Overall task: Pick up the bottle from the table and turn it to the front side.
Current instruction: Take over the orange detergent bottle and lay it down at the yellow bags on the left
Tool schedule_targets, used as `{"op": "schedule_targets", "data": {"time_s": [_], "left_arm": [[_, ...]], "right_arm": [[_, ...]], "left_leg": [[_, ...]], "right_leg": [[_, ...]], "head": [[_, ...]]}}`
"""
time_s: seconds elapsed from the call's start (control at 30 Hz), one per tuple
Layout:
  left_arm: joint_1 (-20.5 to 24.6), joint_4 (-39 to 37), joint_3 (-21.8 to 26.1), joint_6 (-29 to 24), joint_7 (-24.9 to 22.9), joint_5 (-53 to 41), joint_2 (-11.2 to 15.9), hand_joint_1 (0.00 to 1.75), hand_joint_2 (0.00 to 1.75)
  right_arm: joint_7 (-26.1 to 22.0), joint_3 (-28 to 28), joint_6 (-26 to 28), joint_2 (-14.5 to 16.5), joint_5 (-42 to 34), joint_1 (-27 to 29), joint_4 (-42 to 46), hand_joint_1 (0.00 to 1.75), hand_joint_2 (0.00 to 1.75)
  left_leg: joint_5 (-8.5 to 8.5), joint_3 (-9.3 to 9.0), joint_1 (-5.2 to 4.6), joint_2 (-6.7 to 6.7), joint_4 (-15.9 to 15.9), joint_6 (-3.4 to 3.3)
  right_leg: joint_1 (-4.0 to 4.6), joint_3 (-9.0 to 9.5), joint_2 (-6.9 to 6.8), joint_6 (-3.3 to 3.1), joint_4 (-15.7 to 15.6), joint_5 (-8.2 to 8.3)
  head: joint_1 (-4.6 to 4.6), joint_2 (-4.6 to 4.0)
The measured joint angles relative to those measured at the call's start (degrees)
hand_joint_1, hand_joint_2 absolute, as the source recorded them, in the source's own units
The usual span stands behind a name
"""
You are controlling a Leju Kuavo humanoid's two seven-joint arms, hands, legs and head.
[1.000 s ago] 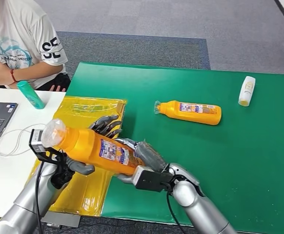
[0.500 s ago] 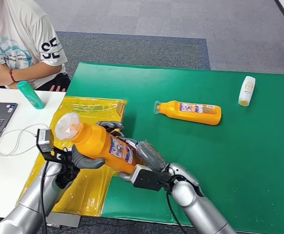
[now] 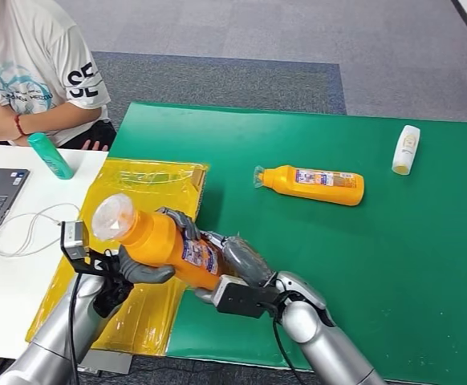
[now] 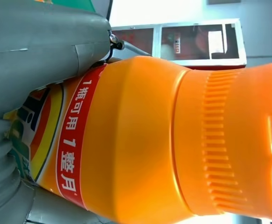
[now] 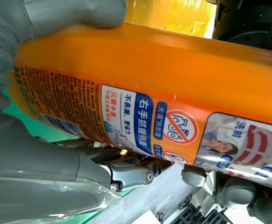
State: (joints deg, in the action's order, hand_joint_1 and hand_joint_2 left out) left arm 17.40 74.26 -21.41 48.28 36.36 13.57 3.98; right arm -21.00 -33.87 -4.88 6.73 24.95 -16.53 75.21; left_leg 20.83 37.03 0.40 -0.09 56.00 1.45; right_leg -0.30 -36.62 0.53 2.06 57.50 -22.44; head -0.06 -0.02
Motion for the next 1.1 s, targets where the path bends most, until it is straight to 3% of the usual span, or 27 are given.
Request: {"op": "schedule_targets", "data": {"time_s": [0.27,0.7,0.93,1.1], "left_arm": [[-2.2,2.8,0.7,-2.4,1.6,-4.0,-0.6,1.75,1.75],[-5.9,10.1,0.3,-14.4,3.2,-18.3,-0.2,1.75,1.75],[-6.4,13.7,-1.9,-27.6,-1.4,-31.7,2.9,1.75,1.75],[-5.4,15.4,-4.3,-30.9,-6.8,-36.0,6.8,1.75,1.75]], "right_arm": [[0.7,1.9,-1.0,0.0,-2.2,0.5,0.0,0.00,1.75],[0.7,9.9,-1.6,-1.0,-4.7,2.6,1.7,0.00,1.75],[0.1,14.4,-1.9,-1.7,-4.6,2.7,1.8,0.00,1.75],[-0.8,17.3,-2.0,-2.6,-4.7,2.5,2.1,0.00,1.75]], "left_leg": [[0.00,0.01,0.00,0.00,0.0,0.00],[0.00,0.01,0.00,0.00,0.0,0.00],[0.00,0.01,0.00,0.01,0.0,0.00],[-0.01,0.01,0.01,0.01,0.0,0.00]], "right_leg": [[0.00,-0.02,0.00,0.00,0.0,0.00],[-0.01,-0.03,0.00,0.00,0.0,0.00],[0.00,-0.04,0.01,0.00,0.0,0.00],[0.00,-0.04,0.01,0.00,0.0,0.00]], "head": [[0.01,-0.01],[0.01,0.00],[-0.01,0.01],[0.01,0.01]]}}
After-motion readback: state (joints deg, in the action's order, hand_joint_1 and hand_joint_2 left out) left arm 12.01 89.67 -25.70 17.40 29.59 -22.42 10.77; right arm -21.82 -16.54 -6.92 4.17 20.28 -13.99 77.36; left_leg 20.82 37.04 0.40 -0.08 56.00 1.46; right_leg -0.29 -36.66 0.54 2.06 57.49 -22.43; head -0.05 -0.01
